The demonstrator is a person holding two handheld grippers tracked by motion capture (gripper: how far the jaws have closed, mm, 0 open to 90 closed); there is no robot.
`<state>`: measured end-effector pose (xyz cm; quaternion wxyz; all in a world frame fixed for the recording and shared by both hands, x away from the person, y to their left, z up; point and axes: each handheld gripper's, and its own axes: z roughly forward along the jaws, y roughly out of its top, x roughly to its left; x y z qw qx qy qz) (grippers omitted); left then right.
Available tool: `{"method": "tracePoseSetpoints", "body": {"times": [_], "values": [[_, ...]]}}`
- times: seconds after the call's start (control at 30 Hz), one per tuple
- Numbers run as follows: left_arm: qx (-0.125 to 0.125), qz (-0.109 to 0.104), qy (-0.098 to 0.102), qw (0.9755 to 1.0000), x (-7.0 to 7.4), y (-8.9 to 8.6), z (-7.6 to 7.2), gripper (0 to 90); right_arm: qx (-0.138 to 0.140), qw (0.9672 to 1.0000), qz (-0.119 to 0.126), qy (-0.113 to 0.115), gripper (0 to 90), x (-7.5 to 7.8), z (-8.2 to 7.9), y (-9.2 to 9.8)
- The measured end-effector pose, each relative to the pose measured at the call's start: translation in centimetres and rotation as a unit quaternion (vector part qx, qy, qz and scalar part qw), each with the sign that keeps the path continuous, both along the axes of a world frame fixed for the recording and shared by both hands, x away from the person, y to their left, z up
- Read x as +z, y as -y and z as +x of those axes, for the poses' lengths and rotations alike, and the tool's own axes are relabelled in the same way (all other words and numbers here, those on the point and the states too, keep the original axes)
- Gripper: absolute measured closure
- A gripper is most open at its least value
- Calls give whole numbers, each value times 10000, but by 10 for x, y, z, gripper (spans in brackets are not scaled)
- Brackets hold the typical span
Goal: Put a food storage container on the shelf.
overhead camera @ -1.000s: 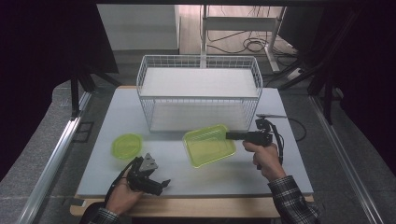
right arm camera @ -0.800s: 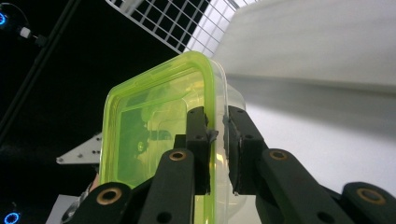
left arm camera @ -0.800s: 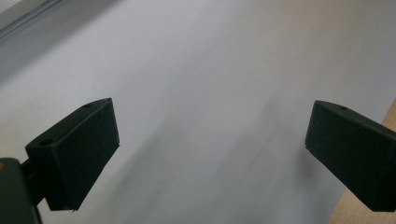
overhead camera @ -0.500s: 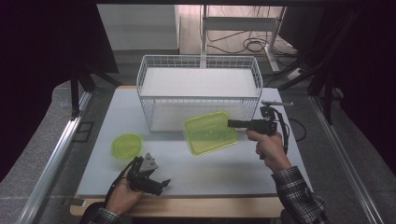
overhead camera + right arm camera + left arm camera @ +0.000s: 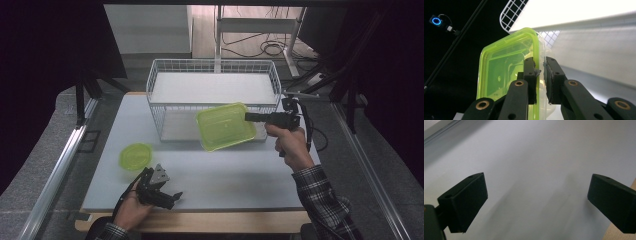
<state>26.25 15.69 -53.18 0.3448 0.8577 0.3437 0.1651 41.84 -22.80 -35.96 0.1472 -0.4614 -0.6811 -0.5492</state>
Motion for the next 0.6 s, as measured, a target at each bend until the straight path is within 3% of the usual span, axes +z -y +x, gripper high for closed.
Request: {"method": "tracePoseSetpoints", "body": {"times": [0.6], "values": [[-8,-15,-52,10000,-1,0,0,27,-389,9987,-66,335,801,42,30,-22]]}}
